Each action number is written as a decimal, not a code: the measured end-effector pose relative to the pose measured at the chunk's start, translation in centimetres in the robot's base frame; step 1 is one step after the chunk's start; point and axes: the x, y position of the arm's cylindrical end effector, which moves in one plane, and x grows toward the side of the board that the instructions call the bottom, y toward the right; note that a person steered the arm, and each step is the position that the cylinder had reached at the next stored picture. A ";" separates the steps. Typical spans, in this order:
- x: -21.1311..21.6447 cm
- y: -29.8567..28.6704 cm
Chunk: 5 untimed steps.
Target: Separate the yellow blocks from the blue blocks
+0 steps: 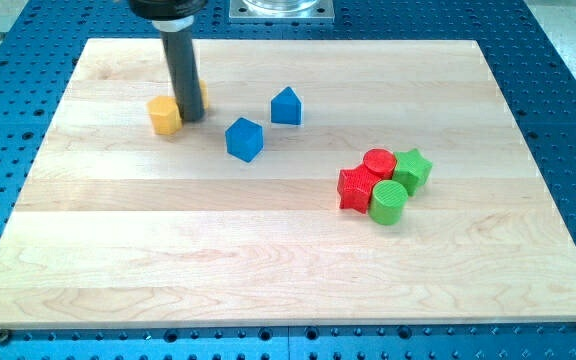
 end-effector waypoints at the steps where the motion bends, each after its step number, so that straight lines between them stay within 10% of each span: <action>1: 1.2 -2.8; 5: -3.7 -0.5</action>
